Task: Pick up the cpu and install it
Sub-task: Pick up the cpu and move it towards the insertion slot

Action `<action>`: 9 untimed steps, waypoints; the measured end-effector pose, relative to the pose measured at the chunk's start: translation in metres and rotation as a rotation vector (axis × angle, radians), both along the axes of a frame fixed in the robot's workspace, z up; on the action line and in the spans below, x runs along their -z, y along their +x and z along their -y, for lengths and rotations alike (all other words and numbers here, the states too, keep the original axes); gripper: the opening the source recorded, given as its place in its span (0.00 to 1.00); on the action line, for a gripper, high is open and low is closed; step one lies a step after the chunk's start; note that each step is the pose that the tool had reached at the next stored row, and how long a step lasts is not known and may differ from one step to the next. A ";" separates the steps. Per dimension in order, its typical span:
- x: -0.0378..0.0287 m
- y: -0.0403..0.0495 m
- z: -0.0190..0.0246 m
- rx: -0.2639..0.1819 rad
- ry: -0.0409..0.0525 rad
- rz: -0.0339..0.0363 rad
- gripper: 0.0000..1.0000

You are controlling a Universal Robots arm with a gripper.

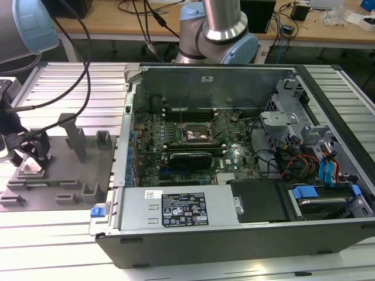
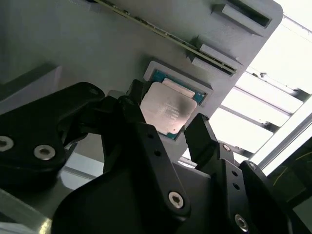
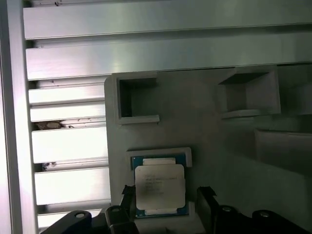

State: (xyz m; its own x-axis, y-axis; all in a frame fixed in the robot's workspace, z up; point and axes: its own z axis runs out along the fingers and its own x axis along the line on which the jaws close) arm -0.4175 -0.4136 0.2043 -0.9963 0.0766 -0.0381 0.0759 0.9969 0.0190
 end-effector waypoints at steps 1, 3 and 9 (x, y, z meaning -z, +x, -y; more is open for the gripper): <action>0.0016 0.0000 -0.0004 0.000 0.0001 0.0002 0.62; 0.0053 0.0000 -0.0024 -0.001 0.0000 -0.0001 0.62; 0.0087 -0.0024 -0.0064 -0.006 -0.0005 0.0001 0.62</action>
